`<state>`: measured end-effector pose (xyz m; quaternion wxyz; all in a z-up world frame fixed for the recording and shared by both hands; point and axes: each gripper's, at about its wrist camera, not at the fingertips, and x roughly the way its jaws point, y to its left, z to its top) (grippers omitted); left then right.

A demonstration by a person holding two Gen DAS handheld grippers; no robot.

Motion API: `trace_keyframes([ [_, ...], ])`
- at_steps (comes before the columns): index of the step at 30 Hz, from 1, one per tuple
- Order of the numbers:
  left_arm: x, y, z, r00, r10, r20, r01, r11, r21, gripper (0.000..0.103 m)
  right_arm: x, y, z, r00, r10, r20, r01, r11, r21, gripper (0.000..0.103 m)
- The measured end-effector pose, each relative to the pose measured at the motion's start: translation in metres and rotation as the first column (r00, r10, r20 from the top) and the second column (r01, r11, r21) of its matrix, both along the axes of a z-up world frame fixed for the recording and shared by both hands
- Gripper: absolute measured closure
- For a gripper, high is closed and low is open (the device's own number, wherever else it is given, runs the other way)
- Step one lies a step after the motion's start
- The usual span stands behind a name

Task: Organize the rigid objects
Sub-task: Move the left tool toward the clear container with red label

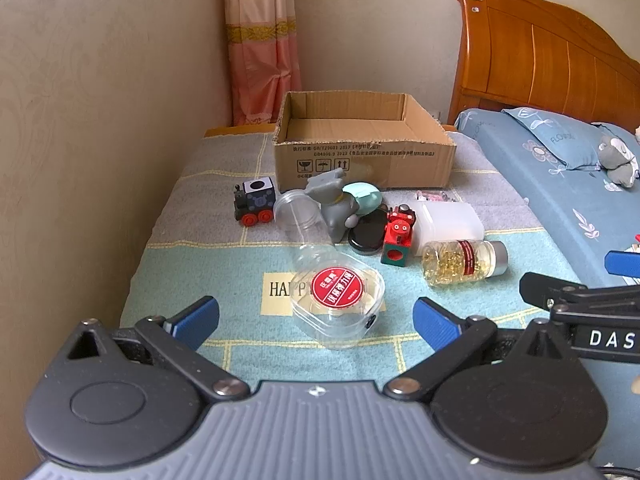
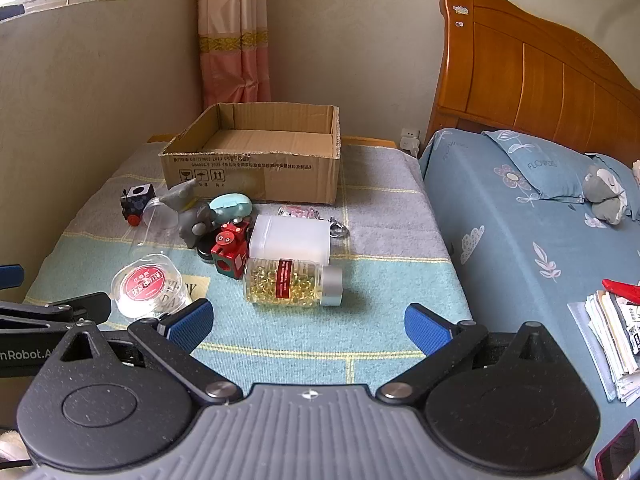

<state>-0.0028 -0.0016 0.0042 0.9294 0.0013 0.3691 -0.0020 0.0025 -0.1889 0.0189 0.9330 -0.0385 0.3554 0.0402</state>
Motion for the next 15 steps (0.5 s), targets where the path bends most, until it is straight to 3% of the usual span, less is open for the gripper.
trace_keyframes([
  [15, 0.0017, 0.0008, -0.0006, 1.0, -0.002, 0.003, 0.002, 1.0, -0.003, 0.001, 0.0007, -0.0009, 0.0026, 1.0, -0.003, 0.005, 0.003, 1.0, -0.001, 0.0],
])
